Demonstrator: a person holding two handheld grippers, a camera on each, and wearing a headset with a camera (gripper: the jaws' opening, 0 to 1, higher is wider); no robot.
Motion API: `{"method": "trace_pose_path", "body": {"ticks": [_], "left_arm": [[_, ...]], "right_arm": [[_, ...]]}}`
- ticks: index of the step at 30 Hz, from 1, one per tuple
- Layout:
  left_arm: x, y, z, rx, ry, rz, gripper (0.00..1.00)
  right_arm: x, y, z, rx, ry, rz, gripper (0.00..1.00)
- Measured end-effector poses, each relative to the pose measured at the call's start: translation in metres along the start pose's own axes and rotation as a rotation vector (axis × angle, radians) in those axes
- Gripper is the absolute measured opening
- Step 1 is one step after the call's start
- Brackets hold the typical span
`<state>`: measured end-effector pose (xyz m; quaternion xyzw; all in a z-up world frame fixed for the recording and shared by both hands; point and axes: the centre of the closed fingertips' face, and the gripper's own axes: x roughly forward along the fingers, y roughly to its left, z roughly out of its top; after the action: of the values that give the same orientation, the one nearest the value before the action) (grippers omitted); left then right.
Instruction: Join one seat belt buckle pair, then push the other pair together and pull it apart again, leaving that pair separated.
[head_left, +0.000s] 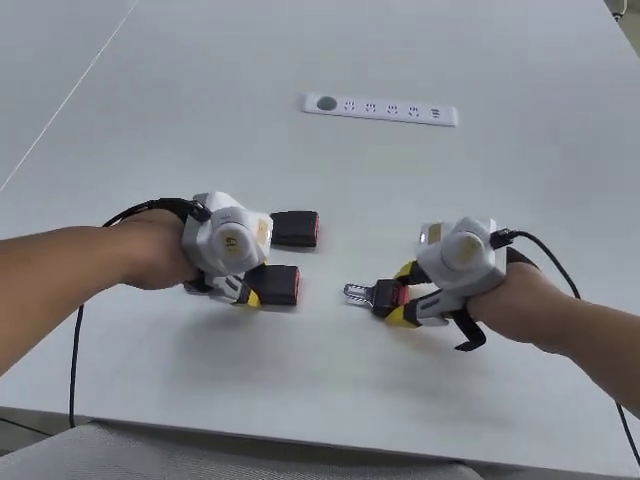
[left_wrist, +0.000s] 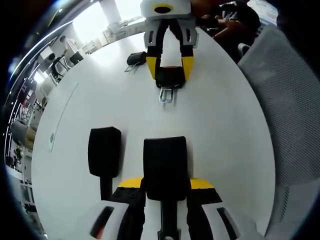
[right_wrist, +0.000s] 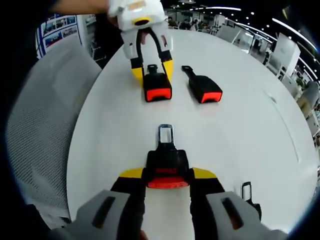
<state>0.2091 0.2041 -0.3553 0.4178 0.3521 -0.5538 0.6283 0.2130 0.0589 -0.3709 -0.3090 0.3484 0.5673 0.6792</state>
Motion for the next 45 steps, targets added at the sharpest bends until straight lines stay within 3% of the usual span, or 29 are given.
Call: {"method": "trace_pose_path", "body": {"ticks": [12,25,35,45], "left_arm": [[0.014,0.013,-0.012,-0.001,-0.003,0.003,0.32],[0.018,0.015,-0.013,0.004,-0.001,0.002,0.32],[0.016,0.012,-0.011,0.007,0.007,0.000,0.32],[0.014,0.010,-0.008,0.028,0.005,-0.008,0.32]], "right_arm": [[0.020,0.005,0.029,-0.053,0.009,0.006,0.34],[0.028,0.006,0.039,-0.086,0.072,0.001,0.34],[0.030,0.006,0.043,-0.119,0.064,-0.009,0.34],[0.035,0.005,0.052,-0.129,0.015,0.014,0.33]]}}
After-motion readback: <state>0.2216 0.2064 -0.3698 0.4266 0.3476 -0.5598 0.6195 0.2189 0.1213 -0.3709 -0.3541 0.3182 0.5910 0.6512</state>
